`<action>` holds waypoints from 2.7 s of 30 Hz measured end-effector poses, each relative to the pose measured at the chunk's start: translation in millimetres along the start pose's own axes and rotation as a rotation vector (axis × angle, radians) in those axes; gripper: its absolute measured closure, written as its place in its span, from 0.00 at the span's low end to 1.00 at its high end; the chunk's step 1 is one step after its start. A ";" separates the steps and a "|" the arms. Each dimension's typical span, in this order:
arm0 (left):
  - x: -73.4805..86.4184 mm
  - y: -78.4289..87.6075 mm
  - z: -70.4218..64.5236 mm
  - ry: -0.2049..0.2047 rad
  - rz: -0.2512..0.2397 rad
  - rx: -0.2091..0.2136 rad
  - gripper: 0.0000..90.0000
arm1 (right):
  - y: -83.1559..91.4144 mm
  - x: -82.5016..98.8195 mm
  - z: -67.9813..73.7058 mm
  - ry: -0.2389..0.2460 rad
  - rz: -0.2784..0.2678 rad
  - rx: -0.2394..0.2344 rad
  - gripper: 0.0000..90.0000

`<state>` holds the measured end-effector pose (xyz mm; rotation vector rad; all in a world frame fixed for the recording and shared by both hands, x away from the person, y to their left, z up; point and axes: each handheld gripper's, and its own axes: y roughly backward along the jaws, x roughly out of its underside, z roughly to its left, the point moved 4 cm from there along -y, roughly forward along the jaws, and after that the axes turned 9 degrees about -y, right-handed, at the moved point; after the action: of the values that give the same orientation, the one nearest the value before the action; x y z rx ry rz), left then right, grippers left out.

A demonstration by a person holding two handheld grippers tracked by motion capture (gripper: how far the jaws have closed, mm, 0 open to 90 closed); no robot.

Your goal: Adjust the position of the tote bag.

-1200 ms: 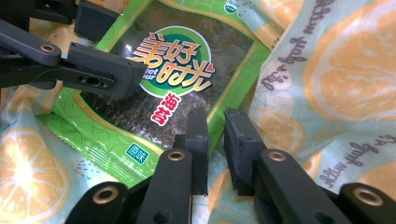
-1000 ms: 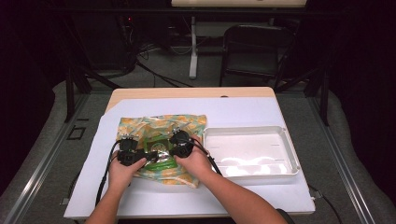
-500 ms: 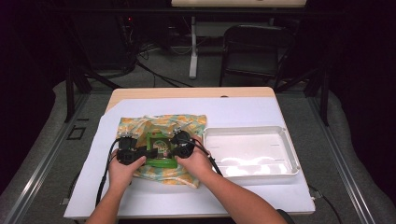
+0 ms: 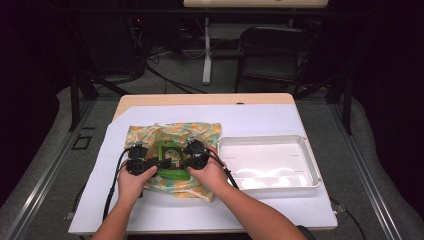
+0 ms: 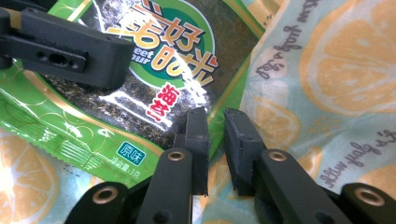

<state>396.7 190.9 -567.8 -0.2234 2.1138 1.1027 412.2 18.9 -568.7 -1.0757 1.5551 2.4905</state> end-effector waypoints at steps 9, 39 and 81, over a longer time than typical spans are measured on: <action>-1.0 3.1 0.2 0.050 -0.021 0.027 0.65 | 1.3 0.6 -1.8 0.019 0.016 0.013 0.87; 6.3 14.9 -0.1 0.064 -0.027 0.035 0.72 | -2.8 -2.8 -12.7 -0.093 0.038 -0.115 0.61; 6.2 32.9 -2.6 0.031 -0.036 0.036 0.75 | 0.2 -6.0 1.9 -0.086 0.033 -0.246 0.59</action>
<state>375.9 210.2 -549.9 -0.2621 2.1470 1.0453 415.7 22.4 -564.7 -0.9571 1.2814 2.7661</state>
